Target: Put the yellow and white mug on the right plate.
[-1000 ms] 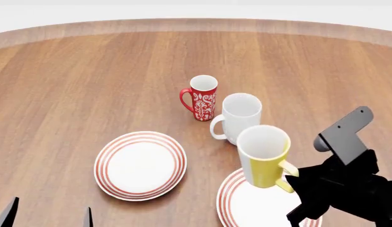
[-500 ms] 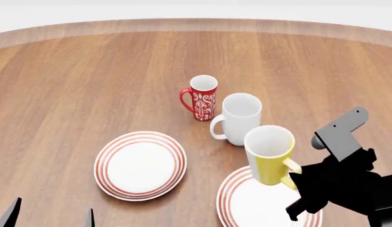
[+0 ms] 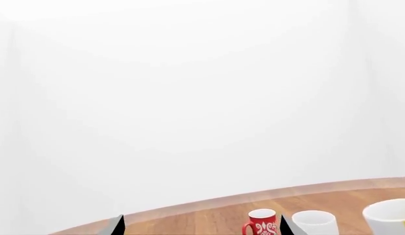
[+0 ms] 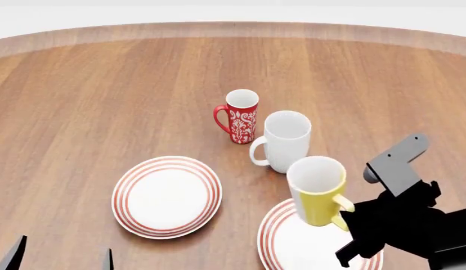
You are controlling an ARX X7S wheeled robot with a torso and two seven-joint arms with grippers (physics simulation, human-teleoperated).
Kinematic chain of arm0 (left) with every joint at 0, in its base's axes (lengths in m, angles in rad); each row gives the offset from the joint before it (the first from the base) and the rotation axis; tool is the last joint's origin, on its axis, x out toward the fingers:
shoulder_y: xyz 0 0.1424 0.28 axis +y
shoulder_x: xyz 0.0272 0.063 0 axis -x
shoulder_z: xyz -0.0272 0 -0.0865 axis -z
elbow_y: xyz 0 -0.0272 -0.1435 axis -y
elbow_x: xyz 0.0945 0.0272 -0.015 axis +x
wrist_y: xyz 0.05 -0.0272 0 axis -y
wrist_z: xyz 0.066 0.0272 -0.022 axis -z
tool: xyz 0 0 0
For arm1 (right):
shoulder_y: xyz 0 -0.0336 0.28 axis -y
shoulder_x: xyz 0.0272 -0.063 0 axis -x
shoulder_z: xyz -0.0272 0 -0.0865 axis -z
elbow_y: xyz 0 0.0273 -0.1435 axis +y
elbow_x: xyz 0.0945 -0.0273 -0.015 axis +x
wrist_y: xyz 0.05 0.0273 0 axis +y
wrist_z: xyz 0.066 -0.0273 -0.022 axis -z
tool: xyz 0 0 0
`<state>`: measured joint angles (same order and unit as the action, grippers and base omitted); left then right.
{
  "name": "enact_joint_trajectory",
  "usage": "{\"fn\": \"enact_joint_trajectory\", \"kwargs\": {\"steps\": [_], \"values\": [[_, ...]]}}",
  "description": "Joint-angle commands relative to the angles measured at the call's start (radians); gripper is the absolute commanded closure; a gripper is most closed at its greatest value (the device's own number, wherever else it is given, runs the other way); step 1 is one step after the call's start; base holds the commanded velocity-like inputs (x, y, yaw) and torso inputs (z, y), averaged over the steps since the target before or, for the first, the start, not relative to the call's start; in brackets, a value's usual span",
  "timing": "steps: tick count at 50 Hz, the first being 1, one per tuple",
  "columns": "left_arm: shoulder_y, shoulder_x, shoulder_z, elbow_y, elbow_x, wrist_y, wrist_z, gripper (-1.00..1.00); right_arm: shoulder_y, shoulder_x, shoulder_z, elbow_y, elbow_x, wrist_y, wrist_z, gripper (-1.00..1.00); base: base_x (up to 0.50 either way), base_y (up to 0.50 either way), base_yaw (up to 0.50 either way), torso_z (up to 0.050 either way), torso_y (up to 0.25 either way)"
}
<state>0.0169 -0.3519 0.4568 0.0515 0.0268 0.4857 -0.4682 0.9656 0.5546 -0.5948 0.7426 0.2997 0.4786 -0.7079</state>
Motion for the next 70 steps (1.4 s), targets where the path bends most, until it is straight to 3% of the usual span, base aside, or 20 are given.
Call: {"fn": "enact_joint_trajectory", "kwargs": {"steps": [1, 70], "values": [[0.000, 0.015, -0.019, 0.001, 0.013, 0.001, 0.020, -1.00, -0.006, -0.031, 0.012, 0.001, -0.021, -0.013, -0.032, 1.00, 0.00, 0.00, 0.00, 0.000, 0.000], [-0.008, 0.004, 0.000, -0.002, 0.001, -0.010, 0.010, -1.00, 0.035, -0.127, -0.016, 0.325, -0.072, -0.203, -0.031, 1.00, 0.00, 0.00, 0.00, 0.000, 0.000]]}}
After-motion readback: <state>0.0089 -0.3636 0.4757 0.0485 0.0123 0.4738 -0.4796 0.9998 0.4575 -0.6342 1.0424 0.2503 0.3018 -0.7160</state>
